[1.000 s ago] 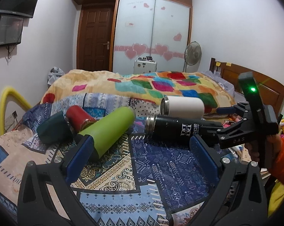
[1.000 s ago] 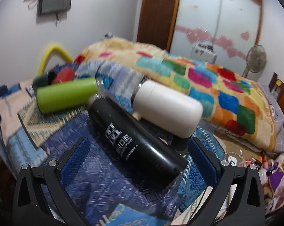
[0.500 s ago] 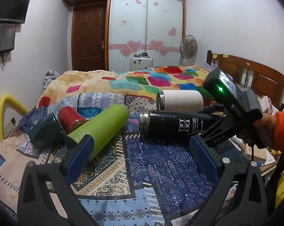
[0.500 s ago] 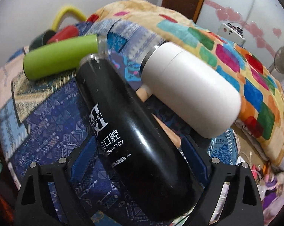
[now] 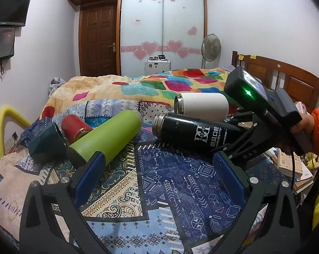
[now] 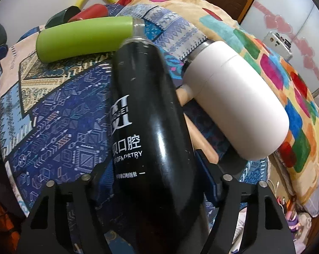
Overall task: Flip cup upright
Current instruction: 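Lift the black bottle with the right tool and swing it toward the left tool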
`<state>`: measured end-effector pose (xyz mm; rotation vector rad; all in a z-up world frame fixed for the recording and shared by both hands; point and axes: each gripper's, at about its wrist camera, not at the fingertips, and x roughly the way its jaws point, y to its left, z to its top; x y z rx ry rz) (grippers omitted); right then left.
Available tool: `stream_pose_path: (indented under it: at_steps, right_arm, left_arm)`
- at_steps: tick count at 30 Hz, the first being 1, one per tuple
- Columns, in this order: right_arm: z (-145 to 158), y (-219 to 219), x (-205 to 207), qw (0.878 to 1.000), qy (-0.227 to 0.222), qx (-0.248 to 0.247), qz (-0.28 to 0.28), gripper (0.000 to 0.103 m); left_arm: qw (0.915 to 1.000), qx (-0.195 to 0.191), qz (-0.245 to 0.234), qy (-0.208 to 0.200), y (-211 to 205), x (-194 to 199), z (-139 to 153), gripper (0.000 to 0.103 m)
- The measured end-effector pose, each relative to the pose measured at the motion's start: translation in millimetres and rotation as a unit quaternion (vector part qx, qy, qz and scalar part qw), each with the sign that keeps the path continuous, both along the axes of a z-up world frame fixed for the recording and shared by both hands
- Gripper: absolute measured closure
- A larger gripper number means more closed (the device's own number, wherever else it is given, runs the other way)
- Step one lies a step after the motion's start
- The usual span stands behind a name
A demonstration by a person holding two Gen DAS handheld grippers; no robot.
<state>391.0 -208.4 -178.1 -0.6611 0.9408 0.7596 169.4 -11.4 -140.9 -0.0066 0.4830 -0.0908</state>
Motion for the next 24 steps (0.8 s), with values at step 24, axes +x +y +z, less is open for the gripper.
stream_pose_path:
  at_steps: [24]
  right_arm:
    - [44.2,5.1,-56.1,0.993,-0.068,0.084,-0.040,0.041]
  left_arm:
    - [0.9990,-0.010,0.035,-0.026,22.8,-29.2,24.8,0.000]
